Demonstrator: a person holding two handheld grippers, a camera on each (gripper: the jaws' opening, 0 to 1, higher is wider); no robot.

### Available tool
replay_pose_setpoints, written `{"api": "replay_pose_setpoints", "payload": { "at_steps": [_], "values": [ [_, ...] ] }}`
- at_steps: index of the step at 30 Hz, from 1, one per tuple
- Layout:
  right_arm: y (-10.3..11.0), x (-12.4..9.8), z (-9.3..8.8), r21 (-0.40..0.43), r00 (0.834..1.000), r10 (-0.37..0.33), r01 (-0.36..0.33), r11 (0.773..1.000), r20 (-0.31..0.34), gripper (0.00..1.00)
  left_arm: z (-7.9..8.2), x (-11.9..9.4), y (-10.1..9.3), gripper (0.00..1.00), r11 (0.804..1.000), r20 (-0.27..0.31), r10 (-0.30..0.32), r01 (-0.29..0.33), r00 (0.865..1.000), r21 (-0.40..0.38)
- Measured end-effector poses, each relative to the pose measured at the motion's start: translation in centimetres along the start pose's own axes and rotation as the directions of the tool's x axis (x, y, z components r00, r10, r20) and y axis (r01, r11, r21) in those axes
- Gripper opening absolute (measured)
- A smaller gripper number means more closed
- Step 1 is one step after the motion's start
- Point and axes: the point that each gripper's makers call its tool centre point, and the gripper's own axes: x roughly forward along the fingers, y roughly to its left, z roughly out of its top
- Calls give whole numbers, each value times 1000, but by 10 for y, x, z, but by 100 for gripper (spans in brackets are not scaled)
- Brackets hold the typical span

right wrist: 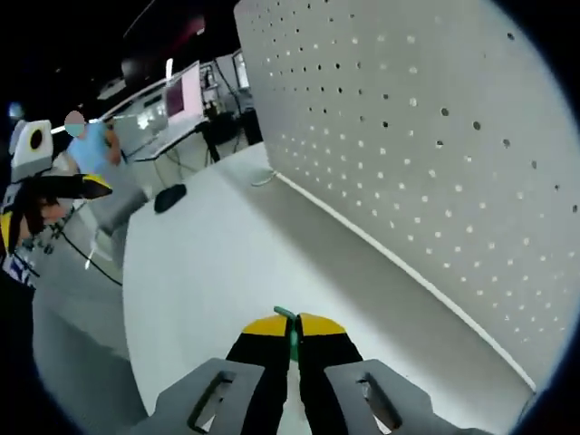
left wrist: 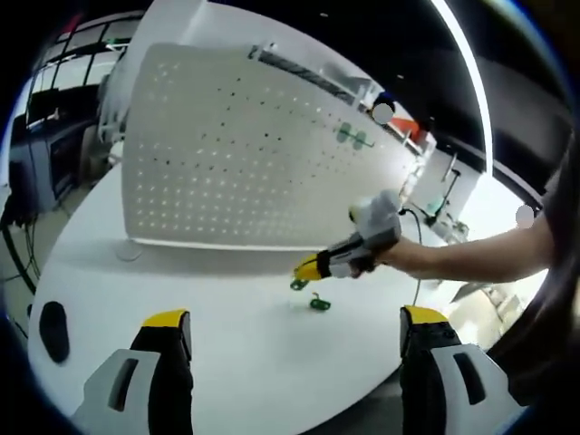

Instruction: Insert the hook assembly into the mounting plate slot until the hook locks in place.

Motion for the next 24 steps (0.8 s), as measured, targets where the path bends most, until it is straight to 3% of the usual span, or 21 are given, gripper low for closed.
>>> {"api": "replay_pose_setpoints", "payload": {
  "at_steps": [13,18,24],
  "values": [
    [57,-49,45,34,982,31,-38,999,188,0,2,-1,-10,91,999,-6,-7,7,1000,39],
    [77,-63,52,26,971,42,-50,998,236,0,-1,1,-11,85,1000,-9,-22,22,1000,-1],
    [94,-73,55,52,958,42,-59,997,284,0,2,3,-18,84,999,1,-35,34,999,9]
  ]
}}
